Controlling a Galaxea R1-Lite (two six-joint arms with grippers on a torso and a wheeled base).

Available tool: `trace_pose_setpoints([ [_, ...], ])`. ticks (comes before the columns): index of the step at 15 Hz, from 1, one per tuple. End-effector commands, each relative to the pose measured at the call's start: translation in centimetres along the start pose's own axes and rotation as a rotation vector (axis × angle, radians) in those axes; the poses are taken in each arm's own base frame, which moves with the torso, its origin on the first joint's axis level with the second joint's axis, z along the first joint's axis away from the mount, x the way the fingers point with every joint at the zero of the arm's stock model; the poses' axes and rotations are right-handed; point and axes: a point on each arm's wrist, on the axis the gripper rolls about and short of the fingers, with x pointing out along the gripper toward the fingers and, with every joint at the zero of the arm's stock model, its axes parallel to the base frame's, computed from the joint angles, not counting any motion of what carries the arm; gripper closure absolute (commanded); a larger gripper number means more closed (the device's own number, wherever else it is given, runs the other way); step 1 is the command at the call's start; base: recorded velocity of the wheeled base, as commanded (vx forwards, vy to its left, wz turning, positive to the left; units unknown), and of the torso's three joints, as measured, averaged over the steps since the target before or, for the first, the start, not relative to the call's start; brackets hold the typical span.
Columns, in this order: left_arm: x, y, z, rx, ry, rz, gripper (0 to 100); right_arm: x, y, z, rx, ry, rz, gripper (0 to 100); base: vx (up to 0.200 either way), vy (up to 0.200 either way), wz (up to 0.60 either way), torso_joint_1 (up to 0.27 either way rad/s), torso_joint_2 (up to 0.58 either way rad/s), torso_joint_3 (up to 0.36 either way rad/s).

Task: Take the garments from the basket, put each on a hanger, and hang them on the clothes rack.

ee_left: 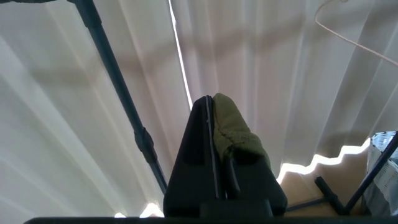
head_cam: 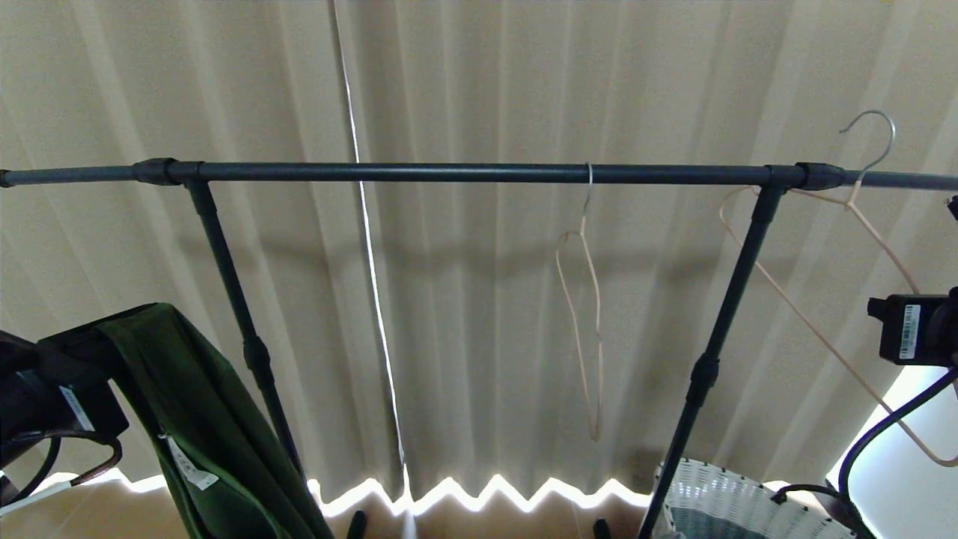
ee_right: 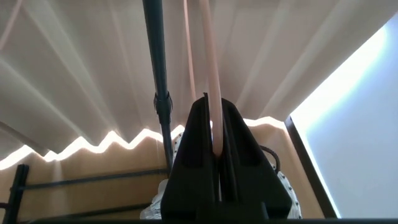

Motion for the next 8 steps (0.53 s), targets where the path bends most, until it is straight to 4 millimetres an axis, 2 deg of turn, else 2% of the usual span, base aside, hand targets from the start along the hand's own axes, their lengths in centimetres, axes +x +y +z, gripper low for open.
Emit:
trace_pose_setpoints([
  [1,0.0,0.0,0.1,-0.001,-0.002,0.0,100,-0.7,-0.3,0.0,0.007,-0.015,0.005,100,-0.2,0.0,0.0,0.022,0.01,0.007],
  [8,0.0,0.0,0.0,0.0,-0.002,0.003,100,-1.5,-0.8,-1.4,-0.021,-0.001,0.005,100,-0.2,0.0,0.0,0.0,0.0,0.002],
])
